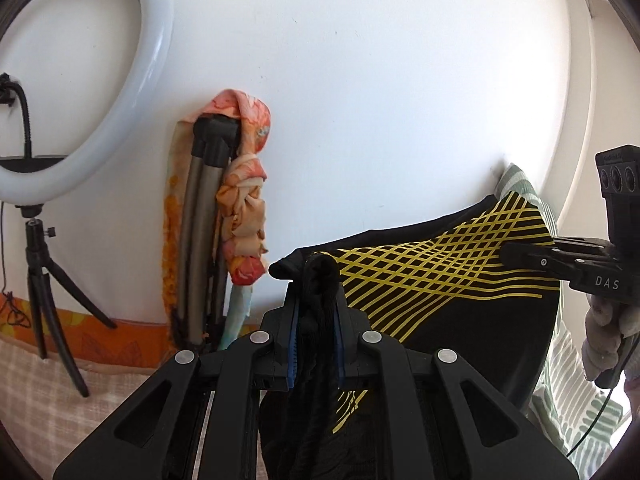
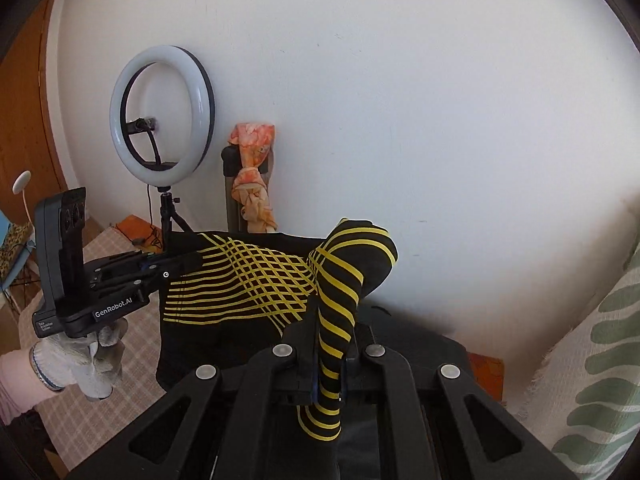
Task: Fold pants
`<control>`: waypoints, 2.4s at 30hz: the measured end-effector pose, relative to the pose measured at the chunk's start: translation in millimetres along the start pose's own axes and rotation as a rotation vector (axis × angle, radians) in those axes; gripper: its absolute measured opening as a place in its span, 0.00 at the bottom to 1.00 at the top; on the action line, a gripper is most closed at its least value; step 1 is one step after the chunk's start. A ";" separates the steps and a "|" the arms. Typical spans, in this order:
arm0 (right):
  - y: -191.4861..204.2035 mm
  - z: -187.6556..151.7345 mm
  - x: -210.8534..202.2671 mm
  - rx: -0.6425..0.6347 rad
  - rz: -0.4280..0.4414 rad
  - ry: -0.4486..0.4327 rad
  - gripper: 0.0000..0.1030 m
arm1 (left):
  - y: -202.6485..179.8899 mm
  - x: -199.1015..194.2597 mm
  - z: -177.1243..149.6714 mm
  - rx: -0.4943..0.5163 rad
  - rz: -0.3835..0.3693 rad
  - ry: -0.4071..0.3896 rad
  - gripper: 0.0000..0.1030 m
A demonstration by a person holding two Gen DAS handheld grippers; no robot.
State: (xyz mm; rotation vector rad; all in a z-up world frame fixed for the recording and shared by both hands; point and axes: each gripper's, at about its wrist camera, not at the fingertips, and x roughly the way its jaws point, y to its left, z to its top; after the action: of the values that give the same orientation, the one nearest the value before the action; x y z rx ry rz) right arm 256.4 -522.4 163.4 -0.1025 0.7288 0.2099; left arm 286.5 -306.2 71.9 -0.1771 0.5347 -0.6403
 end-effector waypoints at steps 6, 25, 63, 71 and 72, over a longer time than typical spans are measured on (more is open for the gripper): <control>-88.0 -61.7 58.4 0.147 -0.057 0.116 0.04 | -44.0 100.1 -44.4 0.093 -0.003 0.149 0.12; -140.2 -170.9 28.0 0.454 0.102 0.047 0.34 | -40.0 172.2 -60.2 0.060 0.077 0.209 0.12; -129.9 -179.8 34.1 0.379 -0.197 0.231 0.36 | -32.7 167.2 -42.0 0.131 0.198 0.252 0.36; -108.4 -134.6 28.3 0.303 -0.183 0.040 0.36 | -56.3 133.3 -37.4 0.191 0.160 0.205 0.42; -107.9 -126.9 37.8 0.291 -0.167 0.043 0.36 | -60.7 128.1 -39.8 0.177 0.115 0.212 0.42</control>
State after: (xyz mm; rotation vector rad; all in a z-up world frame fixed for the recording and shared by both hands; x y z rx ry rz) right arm 225.8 -642.7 46.1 0.1091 0.7819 -0.0590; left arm 320.1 -432.2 3.6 0.0896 0.6837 -0.5941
